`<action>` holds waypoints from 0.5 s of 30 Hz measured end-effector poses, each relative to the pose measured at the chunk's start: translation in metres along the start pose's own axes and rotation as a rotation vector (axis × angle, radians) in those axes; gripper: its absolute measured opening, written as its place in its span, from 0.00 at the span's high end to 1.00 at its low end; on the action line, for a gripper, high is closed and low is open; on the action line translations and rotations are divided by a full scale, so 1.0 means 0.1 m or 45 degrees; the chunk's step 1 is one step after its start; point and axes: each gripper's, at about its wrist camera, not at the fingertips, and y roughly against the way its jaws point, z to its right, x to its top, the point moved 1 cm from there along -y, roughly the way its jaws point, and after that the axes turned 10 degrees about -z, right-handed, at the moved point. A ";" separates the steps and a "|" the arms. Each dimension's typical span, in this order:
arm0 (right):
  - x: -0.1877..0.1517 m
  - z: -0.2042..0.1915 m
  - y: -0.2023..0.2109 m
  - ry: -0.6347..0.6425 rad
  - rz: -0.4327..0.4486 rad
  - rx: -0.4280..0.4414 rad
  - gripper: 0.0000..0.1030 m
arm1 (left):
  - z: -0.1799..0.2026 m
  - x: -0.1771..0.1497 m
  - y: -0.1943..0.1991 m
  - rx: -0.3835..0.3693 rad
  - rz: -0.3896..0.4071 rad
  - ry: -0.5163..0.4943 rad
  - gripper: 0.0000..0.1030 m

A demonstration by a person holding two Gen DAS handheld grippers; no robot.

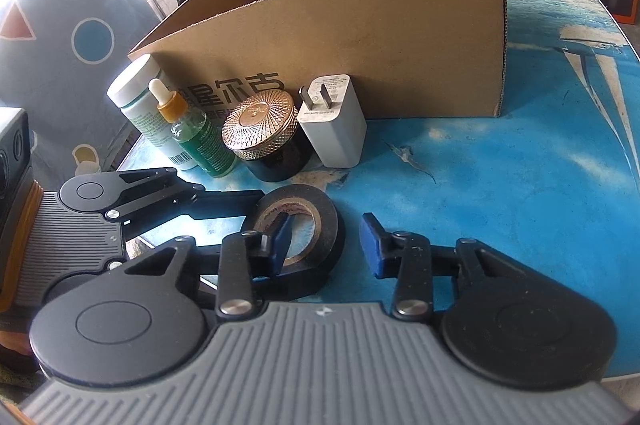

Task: Organize rigid objects
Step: 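Close the right gripper on the black electrical tape roll, then lift the tape roll with the right gripper and lower it into the box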

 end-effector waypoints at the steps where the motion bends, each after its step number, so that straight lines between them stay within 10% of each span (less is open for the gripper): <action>1: 0.00 -0.01 -0.01 0.012 0.003 -0.008 0.69 | 0.01 0.00 0.00 0.003 0.001 -0.005 0.33; 15: -0.02 -0.20 0.25 0.063 0.108 -0.079 0.84 | 0.11 0.06 0.30 0.038 0.100 -0.010 0.35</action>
